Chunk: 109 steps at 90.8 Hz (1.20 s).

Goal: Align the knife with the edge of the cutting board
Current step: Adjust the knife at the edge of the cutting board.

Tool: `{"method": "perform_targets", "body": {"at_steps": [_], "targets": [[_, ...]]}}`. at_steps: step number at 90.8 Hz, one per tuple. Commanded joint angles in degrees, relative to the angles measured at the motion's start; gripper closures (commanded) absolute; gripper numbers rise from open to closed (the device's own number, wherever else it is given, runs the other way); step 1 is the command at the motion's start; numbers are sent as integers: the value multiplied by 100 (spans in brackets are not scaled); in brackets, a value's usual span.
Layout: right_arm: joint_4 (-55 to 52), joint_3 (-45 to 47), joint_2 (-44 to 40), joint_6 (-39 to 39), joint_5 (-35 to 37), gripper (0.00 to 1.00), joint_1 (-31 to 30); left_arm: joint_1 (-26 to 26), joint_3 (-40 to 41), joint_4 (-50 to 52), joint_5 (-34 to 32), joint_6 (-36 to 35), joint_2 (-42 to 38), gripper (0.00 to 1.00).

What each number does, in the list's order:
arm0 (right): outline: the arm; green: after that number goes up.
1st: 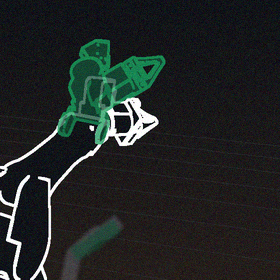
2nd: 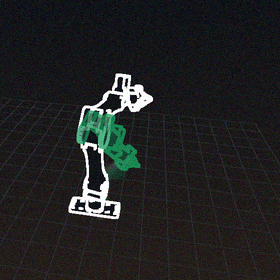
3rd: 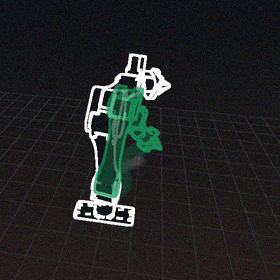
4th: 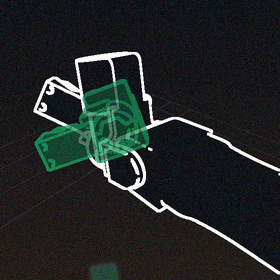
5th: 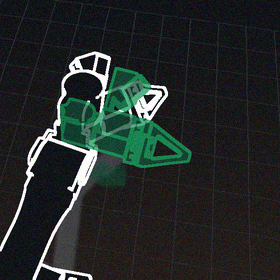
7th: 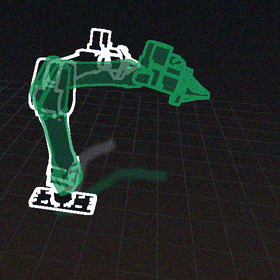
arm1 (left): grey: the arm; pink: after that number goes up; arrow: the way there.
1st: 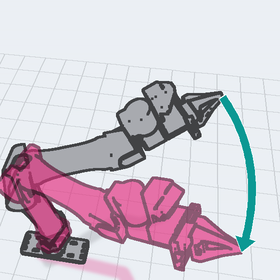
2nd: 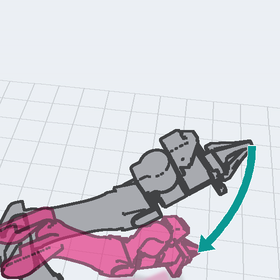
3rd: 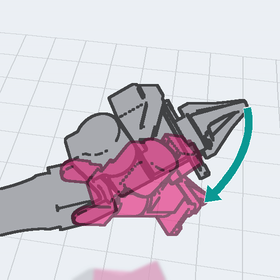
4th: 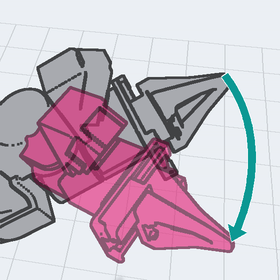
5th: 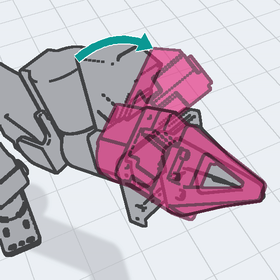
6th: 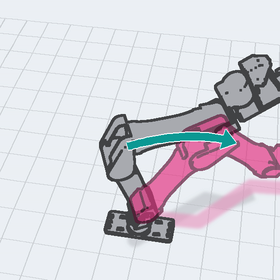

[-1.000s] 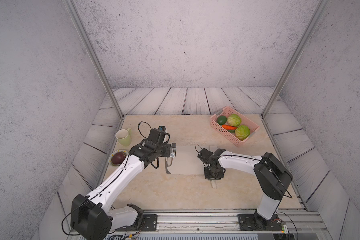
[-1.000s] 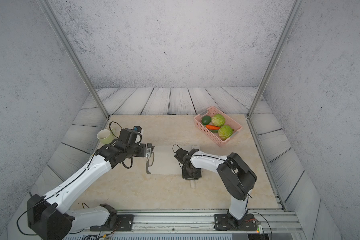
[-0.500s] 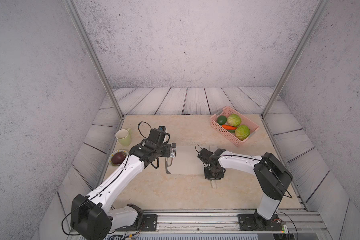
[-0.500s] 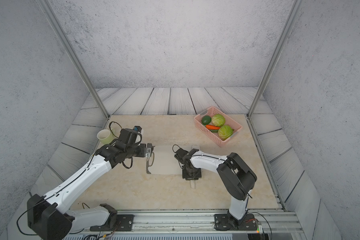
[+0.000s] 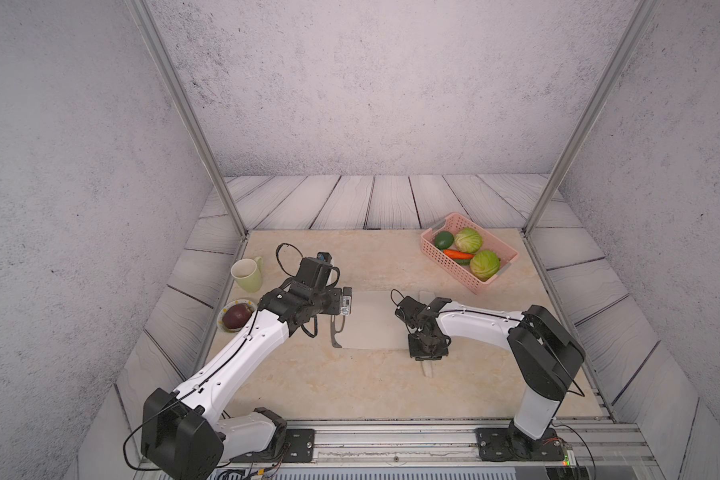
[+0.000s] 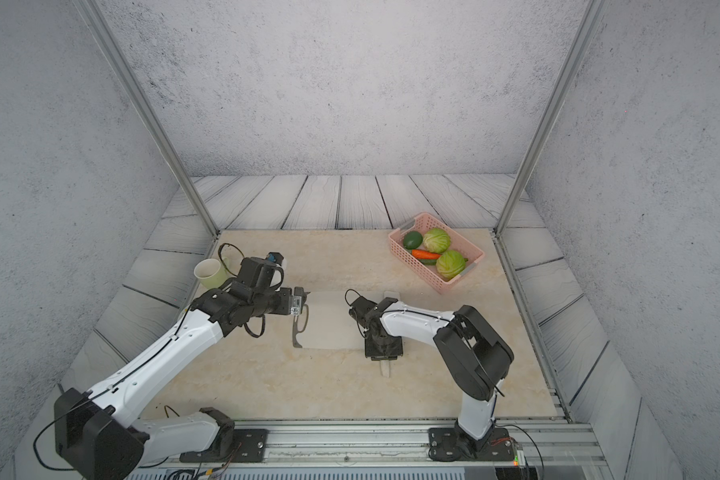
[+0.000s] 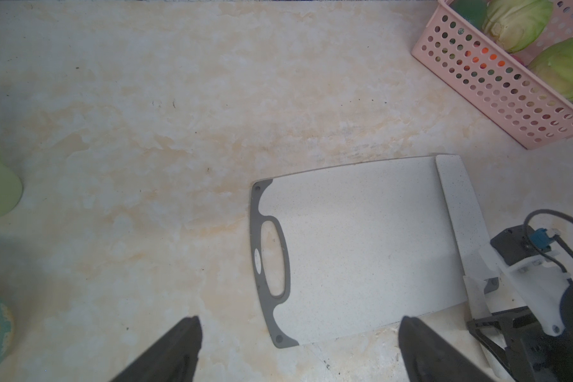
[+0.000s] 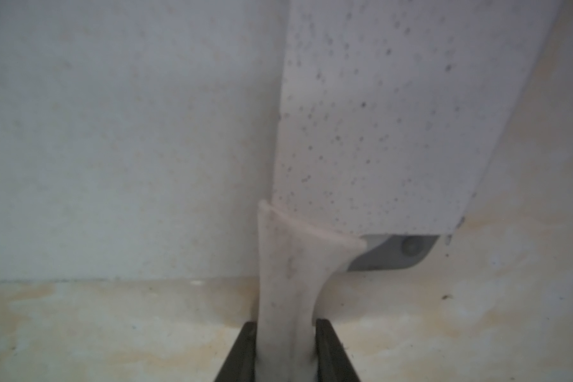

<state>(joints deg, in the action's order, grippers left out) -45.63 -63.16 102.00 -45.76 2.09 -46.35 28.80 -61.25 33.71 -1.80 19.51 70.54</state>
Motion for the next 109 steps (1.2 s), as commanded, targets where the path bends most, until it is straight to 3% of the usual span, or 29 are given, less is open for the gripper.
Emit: {"method": "perform_targets", "body": {"at_steps": [1,109], "targets": [[-77,88,-72,67,49,67,-21,45,-150,91,-57,-52,13,2],[-122,109,-358,205,-27,53,-24,82,-149,108,-83,-61,28,2]]}}
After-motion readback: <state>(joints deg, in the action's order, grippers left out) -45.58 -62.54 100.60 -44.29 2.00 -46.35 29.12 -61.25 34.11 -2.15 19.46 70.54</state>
